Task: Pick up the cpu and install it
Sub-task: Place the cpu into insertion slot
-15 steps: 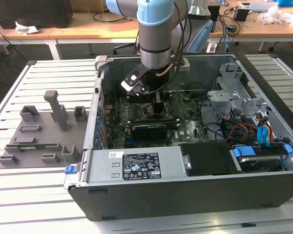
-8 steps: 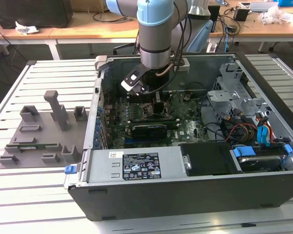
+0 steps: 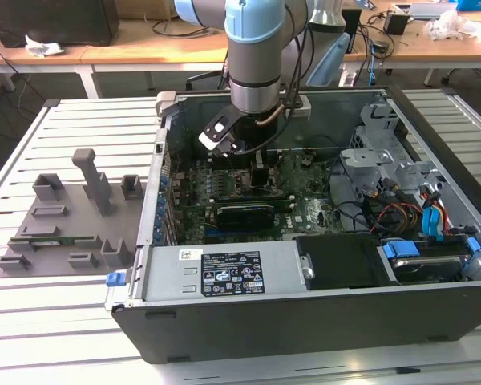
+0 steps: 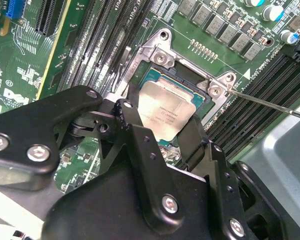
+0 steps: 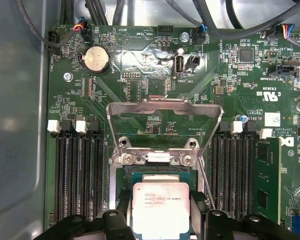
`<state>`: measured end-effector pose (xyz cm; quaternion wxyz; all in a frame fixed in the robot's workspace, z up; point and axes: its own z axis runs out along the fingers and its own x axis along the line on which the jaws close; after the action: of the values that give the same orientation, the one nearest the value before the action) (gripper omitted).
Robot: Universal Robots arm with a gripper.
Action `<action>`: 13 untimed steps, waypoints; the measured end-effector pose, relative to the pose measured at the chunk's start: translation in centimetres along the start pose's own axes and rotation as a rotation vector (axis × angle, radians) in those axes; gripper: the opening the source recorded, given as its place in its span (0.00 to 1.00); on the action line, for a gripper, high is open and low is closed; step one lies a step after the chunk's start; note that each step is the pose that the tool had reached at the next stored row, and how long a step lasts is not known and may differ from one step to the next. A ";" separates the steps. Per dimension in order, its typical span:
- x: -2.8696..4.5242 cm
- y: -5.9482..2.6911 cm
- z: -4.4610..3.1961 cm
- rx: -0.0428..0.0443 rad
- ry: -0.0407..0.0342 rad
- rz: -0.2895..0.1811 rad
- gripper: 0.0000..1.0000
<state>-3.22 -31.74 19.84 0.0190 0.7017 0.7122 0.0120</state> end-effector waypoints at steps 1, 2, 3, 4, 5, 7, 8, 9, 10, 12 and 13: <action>0.00 0.00 0.00 0.0001 0.0000 0.000 0.55; 0.00 0.00 0.00 0.0000 0.0000 0.000 0.55; 0.03 0.00 0.02 -0.0001 0.0002 0.000 0.55; 0.08 0.00 0.02 -0.0001 0.0003 0.000 0.55; 0.15 0.00 0.02 0.0000 0.0000 0.000 0.55; 0.16 0.00 0.09 0.0000 -0.0001 0.001 0.55; 0.16 0.00 0.10 0.0001 -0.0002 0.001 0.55; 0.16 0.00 0.10 0.0002 -0.0002 0.001 0.55; 0.16 0.00 0.10 0.0001 -0.0001 0.001 0.55; 0.16 0.00 0.11 0.0000 -0.0001 0.002 0.55; 0.16 0.00 0.11 0.0000 0.0000 0.002 0.55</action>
<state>-3.22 -31.58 19.74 0.0190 0.7022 0.7116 0.0120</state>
